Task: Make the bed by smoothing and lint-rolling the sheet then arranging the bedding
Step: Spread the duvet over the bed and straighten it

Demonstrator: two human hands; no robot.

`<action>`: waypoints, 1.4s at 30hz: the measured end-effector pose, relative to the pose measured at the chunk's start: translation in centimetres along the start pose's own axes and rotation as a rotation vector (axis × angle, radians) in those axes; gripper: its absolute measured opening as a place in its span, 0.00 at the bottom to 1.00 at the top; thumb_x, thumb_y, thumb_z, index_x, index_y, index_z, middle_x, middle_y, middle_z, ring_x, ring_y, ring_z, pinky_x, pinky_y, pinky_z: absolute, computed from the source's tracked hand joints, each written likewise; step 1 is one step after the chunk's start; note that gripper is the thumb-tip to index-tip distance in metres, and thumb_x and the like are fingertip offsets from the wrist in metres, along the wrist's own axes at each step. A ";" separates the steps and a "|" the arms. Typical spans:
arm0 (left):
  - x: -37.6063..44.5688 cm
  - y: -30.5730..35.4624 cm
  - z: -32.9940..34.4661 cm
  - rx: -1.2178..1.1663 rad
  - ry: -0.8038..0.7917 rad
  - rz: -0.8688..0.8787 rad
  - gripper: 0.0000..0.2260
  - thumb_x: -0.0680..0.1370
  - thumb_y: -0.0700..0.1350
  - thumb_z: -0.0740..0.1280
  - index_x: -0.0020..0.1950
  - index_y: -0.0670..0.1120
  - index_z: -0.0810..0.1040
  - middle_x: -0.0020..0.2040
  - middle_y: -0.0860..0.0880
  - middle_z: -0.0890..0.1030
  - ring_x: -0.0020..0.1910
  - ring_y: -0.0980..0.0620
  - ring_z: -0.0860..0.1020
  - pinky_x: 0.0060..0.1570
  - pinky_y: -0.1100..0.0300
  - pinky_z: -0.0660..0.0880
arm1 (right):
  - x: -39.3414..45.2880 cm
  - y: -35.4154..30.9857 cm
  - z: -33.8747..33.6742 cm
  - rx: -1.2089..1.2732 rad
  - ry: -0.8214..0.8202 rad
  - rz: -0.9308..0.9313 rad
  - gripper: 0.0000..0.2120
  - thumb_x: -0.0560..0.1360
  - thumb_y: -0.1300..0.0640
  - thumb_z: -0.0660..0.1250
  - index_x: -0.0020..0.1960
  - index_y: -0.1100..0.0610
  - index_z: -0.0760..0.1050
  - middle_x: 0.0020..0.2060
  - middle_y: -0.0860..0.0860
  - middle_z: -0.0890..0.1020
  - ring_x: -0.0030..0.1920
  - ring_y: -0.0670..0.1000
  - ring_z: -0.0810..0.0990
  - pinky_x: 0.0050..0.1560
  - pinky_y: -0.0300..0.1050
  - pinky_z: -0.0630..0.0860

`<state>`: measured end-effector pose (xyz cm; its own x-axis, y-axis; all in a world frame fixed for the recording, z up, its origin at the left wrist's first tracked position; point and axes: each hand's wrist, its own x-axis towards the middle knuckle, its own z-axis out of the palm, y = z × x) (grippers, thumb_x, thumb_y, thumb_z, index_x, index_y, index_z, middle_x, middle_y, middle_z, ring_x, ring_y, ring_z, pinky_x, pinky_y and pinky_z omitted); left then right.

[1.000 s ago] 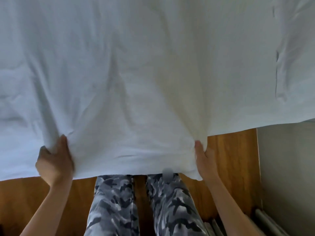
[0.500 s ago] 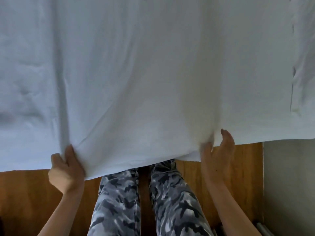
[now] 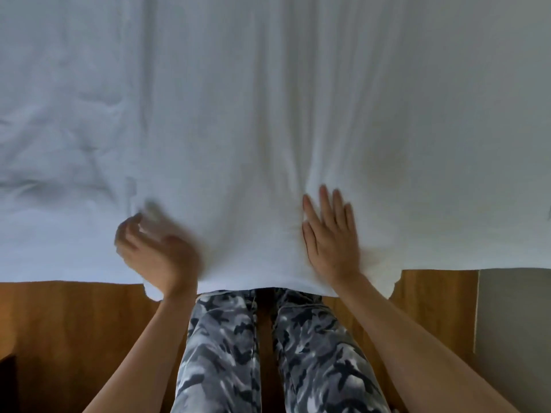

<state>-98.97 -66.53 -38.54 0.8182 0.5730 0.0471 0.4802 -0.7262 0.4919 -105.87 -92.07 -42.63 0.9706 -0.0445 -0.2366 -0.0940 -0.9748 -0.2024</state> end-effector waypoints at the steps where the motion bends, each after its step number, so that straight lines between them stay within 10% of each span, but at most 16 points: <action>1: 0.4 1.4 0.7 -0.018 -0.037 0.166 0.26 0.68 0.33 0.55 0.67 0.36 0.69 0.65 0.34 0.71 0.64 0.35 0.70 0.64 0.48 0.66 | -1.6 0.0 0.3 -0.014 -0.006 -0.040 0.24 0.83 0.48 0.48 0.78 0.52 0.55 0.78 0.56 0.53 0.78 0.59 0.49 0.75 0.59 0.52; 7: 2.3 6.7 6.0 0.235 -0.391 0.898 0.24 0.82 0.53 0.56 0.77 0.45 0.63 0.77 0.35 0.58 0.76 0.35 0.57 0.74 0.42 0.51 | -6.4 0.8 -0.1 -0.059 -0.102 -0.153 0.25 0.83 0.45 0.46 0.75 0.54 0.64 0.76 0.57 0.62 0.76 0.59 0.58 0.75 0.56 0.53; 11: 1.4 3.3 6.0 0.351 -0.455 0.793 0.27 0.83 0.57 0.48 0.79 0.46 0.55 0.79 0.38 0.53 0.77 0.37 0.52 0.75 0.43 0.48 | -3.0 -0.8 -3.6 0.113 0.180 0.035 0.21 0.83 0.50 0.50 0.53 0.59 0.78 0.52 0.56 0.80 0.52 0.60 0.79 0.57 0.50 0.68; 16: 0.4 1.9 4.6 0.308 -0.401 0.792 0.26 0.82 0.56 0.52 0.76 0.43 0.63 0.77 0.36 0.59 0.76 0.36 0.57 0.74 0.42 0.52 | 5.4 -1.6 -7.0 0.110 0.419 0.189 0.24 0.82 0.47 0.53 0.73 0.58 0.66 0.71 0.62 0.67 0.72 0.63 0.63 0.73 0.58 0.58; 20: 2.0 3.7 5.8 0.214 -0.262 0.757 0.25 0.82 0.56 0.57 0.75 0.44 0.67 0.75 0.35 0.62 0.74 0.34 0.60 0.73 0.42 0.50 | 10.2 -2.5 -7.2 0.016 0.285 0.140 0.28 0.81 0.42 0.51 0.78 0.52 0.57 0.77 0.60 0.56 0.76 0.63 0.53 0.74 0.61 0.48; 25: 1.7 -1.4 3.7 0.264 -0.409 0.314 0.32 0.81 0.62 0.48 0.80 0.45 0.49 0.79 0.37 0.49 0.77 0.35 0.47 0.73 0.35 0.45 | 2.2 1.1 -1.6 0.021 0.075 0.402 0.31 0.81 0.38 0.44 0.79 0.52 0.51 0.78 0.60 0.50 0.77 0.63 0.47 0.73 0.68 0.48; 42: -3.6 1.3 -15.8 0.481 -0.787 0.301 0.29 0.83 0.58 0.49 0.80 0.47 0.48 0.80 0.41 0.47 0.78 0.41 0.45 0.76 0.42 0.45 | -10.8 -3.4 -16.1 0.146 -0.290 0.380 0.34 0.75 0.32 0.30 0.78 0.46 0.38 0.78 0.53 0.44 0.78 0.58 0.42 0.76 0.60 0.43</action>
<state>-106.30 -63.57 -24.32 0.8216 0.0464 -0.5682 0.1508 -0.9789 0.1381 -112.42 -91.84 -24.05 0.7620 -0.3079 -0.5697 -0.4793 -0.8598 -0.1763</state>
